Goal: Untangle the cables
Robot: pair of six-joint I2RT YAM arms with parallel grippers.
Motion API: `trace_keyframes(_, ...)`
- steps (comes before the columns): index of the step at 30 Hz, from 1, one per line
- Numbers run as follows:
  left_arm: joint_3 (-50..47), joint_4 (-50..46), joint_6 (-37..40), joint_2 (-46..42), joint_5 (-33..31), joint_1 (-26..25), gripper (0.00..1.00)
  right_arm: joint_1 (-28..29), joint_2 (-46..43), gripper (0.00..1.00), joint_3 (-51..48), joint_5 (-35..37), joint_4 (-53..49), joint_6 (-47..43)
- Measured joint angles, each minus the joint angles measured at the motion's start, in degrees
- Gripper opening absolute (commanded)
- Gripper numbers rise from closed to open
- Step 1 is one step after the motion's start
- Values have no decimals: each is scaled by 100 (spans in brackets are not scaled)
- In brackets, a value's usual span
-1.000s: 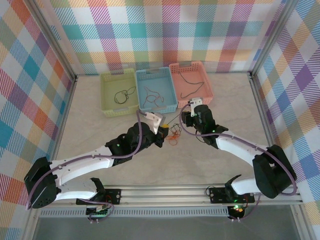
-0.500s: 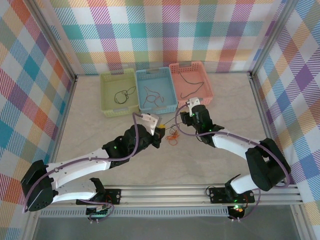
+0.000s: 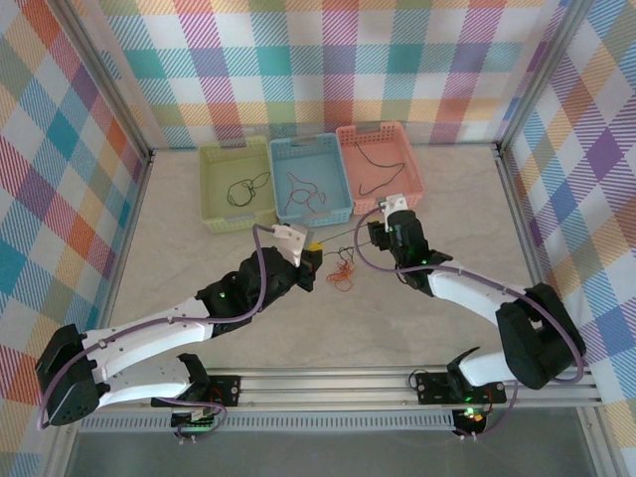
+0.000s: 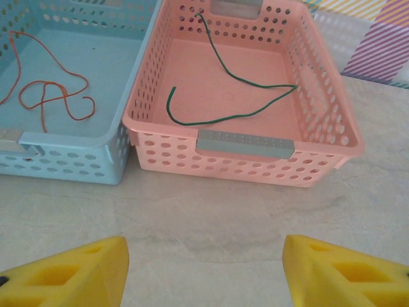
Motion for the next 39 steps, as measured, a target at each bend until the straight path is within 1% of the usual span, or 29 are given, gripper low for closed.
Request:
trace_keyframes(4, -52, -17, -2, -129, -407, 0, 0, 2, -166, 65, -17, -138, -22, -144)
trace_keyframes(8, -94, -90, -2, -195, -595, 0, 0, 35, -205, 65, -17, -146, -15, -315)
trace_keyframes(17, -127, -129, 0, -262, -710, 2, 0, 57, -234, 67, -140, 26, 94, -695)
trace_keyframes(31, -127, -129, -2, -275, -737, 17, 0, 39, -603, 66, -396, -85, 162, -717)
trace_keyframes(39, -127, -267, -13, -251, -940, 24, 0, 39, -726, 66, -396, -17, 184, -748)
